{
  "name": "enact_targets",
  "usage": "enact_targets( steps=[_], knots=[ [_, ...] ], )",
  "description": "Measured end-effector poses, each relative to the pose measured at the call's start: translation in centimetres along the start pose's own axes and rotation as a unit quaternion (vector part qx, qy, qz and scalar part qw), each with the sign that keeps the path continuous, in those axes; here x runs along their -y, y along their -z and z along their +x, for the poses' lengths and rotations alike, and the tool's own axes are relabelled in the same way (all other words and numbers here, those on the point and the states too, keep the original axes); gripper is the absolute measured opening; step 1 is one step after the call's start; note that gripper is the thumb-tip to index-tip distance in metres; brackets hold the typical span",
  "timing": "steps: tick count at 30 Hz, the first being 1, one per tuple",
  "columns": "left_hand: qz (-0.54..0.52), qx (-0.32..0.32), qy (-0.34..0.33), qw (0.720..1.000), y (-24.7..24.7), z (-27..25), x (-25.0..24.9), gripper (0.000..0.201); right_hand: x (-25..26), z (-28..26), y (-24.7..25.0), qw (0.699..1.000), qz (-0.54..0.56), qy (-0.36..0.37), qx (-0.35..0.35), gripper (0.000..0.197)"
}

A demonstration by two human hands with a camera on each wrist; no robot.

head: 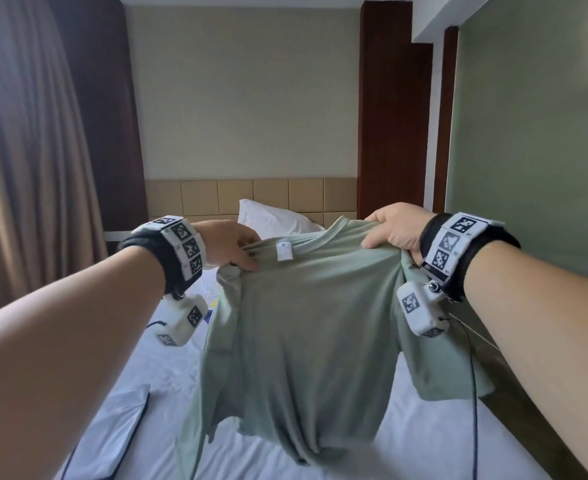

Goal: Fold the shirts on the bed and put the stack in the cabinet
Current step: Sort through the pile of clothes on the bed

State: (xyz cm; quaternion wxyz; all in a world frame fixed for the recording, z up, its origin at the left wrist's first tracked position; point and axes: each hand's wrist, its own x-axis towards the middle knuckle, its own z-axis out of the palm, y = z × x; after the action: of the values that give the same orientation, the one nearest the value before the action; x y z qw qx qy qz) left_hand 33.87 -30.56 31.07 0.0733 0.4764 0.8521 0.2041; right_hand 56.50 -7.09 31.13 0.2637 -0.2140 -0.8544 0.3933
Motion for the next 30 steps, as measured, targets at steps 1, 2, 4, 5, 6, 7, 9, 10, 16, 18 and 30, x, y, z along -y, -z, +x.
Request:
enact_targets(
  steps=[1,2,4,5,6,7,9,10,16,18,30],
  knots=[
    [0.031,-0.01,0.007,0.999,0.0,-0.2,-0.5,0.034,0.0,0.1,0.5,0.999,-0.034,0.017,-0.033,0.024],
    [0.059,-0.027,0.02,0.998,0.0,0.0,-0.7,0.023,-0.1,0.1,1.0,0.996,-0.065,0.032,-0.059,0.02],
    [0.043,-0.043,0.053,0.997,0.0,0.9,-0.4,0.014,-0.4,0.5,2.1,0.985,-0.127,0.052,-0.105,0.012],
    [0.012,-0.042,0.071,0.996,-0.2,1.1,-0.5,0.013,-0.6,0.6,2.6,0.976,-0.168,0.058,-0.124,0.009],
    [-0.011,-0.045,0.088,0.995,-0.5,1.4,-0.6,0.014,-0.8,0.8,3.1,0.966,-0.206,0.063,-0.141,0.007],
    [-0.015,-0.052,0.098,0.994,-0.6,1.9,-0.7,0.015,-1.0,1.0,3.4,0.957,-0.236,0.066,-0.154,0.006],
    [-0.003,-0.067,0.108,0.992,-0.9,2.8,-0.9,0.014,-1.4,1.6,3.7,0.945,-0.265,0.07,-0.175,0.007],
    [0.008,-0.075,0.105,0.992,-0.9,3.2,-1.1,0.014,-1.7,1.9,3.8,0.941,-0.272,0.072,-0.187,0.008],
    [0.039,-0.058,0.086,0.994,-1.1,5.8,-0.6,0.025,-4.7,4.8,4.8,0.922,-0.32,0.058,-0.212,0.022],
    [-0.005,-0.051,0.076,0.996,-1.1,6.7,0.4,0.026,-6.0,5.8,5.3,0.917,-0.331,0.042,-0.217,0.028],
    [0.096,-0.113,0.167,0.975,-1.7,9.9,3.7,0.016,-10.7,10.9,5.8,0.919,-0.344,-0.047,-0.189,0.035]
  ],
)
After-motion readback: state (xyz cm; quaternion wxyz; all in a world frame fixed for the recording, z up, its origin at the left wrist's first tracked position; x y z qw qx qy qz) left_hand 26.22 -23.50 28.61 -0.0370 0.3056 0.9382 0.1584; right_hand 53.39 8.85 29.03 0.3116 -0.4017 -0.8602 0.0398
